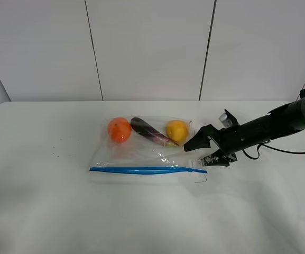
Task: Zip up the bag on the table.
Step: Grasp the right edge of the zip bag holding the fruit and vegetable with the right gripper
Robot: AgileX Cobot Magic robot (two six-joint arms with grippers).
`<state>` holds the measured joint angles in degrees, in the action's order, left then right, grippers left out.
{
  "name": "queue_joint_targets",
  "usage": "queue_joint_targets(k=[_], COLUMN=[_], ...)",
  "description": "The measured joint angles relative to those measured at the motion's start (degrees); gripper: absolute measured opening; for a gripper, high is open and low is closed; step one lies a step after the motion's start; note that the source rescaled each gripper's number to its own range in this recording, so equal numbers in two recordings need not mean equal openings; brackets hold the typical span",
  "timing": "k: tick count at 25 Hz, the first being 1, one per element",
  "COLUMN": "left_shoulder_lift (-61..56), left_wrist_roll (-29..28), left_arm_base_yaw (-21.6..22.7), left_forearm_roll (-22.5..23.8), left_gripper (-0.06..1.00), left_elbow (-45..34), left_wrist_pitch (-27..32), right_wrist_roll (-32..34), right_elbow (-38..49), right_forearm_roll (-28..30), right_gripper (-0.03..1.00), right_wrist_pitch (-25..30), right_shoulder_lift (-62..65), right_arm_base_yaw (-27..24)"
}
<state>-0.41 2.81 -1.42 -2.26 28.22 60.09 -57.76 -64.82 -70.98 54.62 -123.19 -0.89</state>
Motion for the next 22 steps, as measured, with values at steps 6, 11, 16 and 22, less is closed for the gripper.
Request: queue_joint_targets(k=[6,11,16,22], left_shoulder_lift=[0.0,0.0,0.0,0.0], left_wrist_roll=[0.0,0.0,0.0,0.0], left_arm_base_yaw=[0.0,0.0,0.0,0.0], left_forearm_roll=[0.0,0.0,0.0,0.0], left_gripper=[1.0,1.0,1.0,1.0], left_elbow=[0.0,0.0,0.0,0.0], left_wrist_pitch=[0.0,0.0,0.0,0.0], right_wrist_roll=[0.0,0.0,0.0,-1.35], right_elbow=[0.0,0.0,0.0,0.0], right_forearm_roll=[1.0,1.3,1.36,-0.02], right_gripper=[1.0,1.0,1.0,1.0], right_wrist_pitch=[0.01,0.06,0.78,2.31], right_shoulder_lift=[0.0,0.0,-1.34,-2.69], right_arm_base_yaw=[0.0,0.0,0.0,0.0])
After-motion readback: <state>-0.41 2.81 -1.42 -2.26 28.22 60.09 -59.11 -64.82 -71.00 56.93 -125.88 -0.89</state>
